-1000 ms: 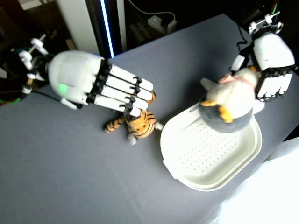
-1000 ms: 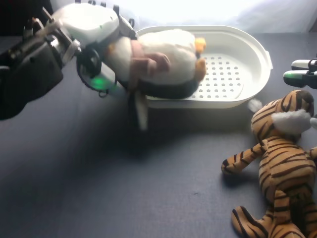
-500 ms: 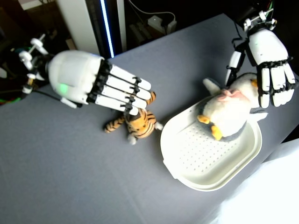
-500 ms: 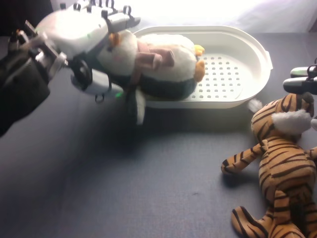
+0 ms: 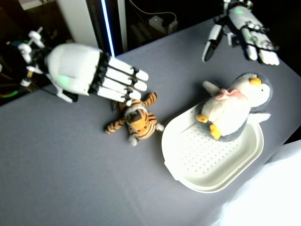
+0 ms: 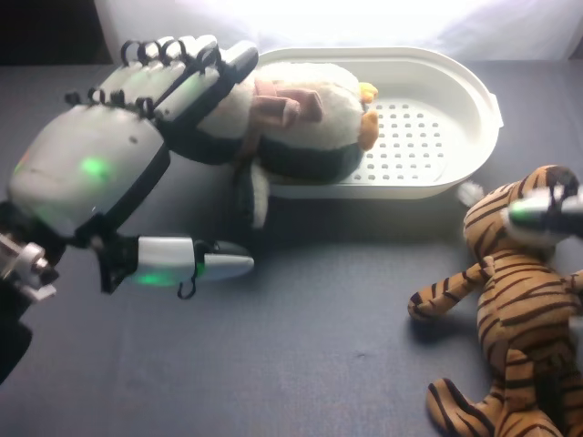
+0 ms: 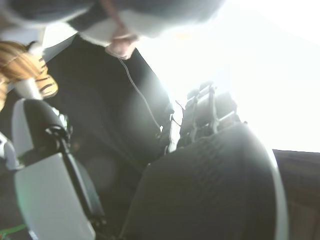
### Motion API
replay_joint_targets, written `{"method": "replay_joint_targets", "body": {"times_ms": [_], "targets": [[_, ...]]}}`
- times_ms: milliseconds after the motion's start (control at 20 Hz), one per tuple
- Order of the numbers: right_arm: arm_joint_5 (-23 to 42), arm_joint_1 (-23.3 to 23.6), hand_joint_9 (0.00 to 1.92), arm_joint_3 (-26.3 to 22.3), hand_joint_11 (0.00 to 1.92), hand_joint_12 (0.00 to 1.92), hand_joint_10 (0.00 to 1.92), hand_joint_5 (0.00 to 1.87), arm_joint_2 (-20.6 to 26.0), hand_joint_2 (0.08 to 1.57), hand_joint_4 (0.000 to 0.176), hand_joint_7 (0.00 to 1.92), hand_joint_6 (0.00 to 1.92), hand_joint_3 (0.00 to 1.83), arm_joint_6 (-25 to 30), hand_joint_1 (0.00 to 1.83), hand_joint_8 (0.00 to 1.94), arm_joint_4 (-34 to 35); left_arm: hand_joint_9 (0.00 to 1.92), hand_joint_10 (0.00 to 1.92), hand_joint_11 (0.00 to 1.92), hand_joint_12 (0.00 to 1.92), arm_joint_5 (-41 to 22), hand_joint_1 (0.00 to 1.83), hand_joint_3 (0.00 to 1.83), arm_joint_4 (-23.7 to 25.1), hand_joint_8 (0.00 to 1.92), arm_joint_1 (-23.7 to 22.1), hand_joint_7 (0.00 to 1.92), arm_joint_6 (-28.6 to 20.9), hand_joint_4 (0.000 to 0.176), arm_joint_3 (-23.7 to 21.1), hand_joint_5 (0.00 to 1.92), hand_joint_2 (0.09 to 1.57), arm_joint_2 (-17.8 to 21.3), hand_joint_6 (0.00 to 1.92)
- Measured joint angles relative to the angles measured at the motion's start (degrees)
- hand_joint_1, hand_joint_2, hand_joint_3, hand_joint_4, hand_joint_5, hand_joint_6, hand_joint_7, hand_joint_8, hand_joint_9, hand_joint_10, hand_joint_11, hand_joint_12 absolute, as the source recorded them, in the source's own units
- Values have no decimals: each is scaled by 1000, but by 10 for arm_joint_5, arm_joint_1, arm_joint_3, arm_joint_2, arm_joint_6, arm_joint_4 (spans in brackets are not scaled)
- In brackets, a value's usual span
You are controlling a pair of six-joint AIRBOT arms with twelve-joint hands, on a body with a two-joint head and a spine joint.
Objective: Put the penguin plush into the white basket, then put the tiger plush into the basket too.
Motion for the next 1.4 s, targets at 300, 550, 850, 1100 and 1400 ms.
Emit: {"method": "replay_joint_targets", "body": {"times_ms": [300,550,850,1100,1400], "targets": [[-71,7,815,26,377,1219,53,543,-36,1020,38,573,7,0,-10,1179,14,18,0,0,0,0,-49,891,0,-19,0,12,0,0,172,-5,0,769,6,0],[-99,37,814,33,949,1770,1764,696,-52,1210,0,756,1019,1,-38,1326,1391,20,0,0,0,0,-61,960,0,-25,0,28,0,-6,143,-9,0,750,6,0],[-90,45,929,31,1190,1921,1921,484,-38,1177,0,533,1911,0,-27,1531,1940,16,0,0,0,0,-73,949,0,-31,0,44,0,-16,139,-12,0,768,6,0],[16,128,795,47,964,1921,1921,627,-24,1268,0,540,1573,17,-42,1118,1941,24,0,0,0,0,-81,906,0,-40,0,52,0,-19,122,-13,0,786,6,0],[-72,292,556,164,633,1921,1921,594,-107,1336,0,588,1478,3,-50,1128,1773,43,0,0,0,0,-86,868,0,-35,0,53,0,-20,117,-13,0,767,7,0]]}}
